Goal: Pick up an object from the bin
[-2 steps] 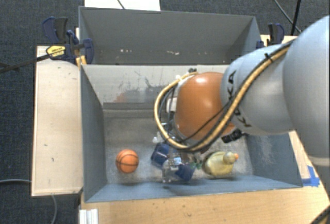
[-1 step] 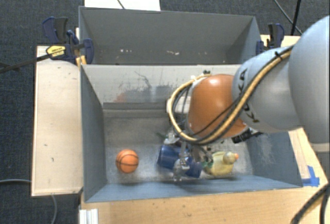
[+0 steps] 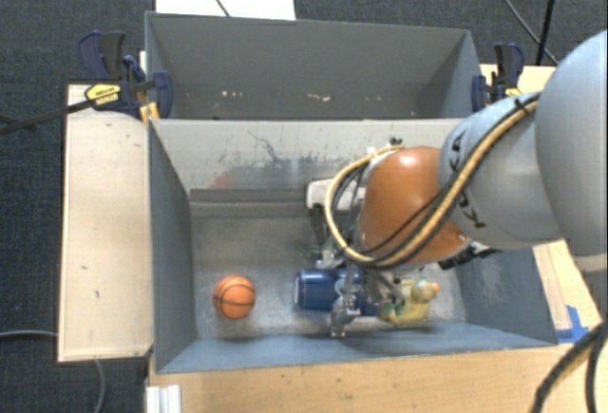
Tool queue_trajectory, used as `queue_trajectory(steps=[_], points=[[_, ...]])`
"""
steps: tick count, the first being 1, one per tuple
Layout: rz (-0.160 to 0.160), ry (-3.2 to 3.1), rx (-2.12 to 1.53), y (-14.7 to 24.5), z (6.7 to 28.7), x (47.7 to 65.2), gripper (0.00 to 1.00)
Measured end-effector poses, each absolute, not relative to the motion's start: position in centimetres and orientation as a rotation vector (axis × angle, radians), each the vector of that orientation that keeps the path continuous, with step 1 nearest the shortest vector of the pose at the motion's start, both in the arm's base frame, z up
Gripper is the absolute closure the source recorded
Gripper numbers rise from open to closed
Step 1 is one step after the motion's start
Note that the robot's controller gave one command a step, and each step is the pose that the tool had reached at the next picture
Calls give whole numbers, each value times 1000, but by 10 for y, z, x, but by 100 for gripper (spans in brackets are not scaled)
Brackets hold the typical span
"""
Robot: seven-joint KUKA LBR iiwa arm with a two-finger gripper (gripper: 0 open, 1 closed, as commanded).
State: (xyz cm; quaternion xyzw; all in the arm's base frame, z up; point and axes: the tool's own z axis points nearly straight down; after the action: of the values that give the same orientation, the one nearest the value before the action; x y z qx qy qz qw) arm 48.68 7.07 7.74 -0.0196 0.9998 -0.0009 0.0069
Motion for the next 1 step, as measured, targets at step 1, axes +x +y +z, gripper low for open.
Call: queue_trajectory(steps=[1], points=[[-3, 3127, -58, 71, 77, 487, 100]])
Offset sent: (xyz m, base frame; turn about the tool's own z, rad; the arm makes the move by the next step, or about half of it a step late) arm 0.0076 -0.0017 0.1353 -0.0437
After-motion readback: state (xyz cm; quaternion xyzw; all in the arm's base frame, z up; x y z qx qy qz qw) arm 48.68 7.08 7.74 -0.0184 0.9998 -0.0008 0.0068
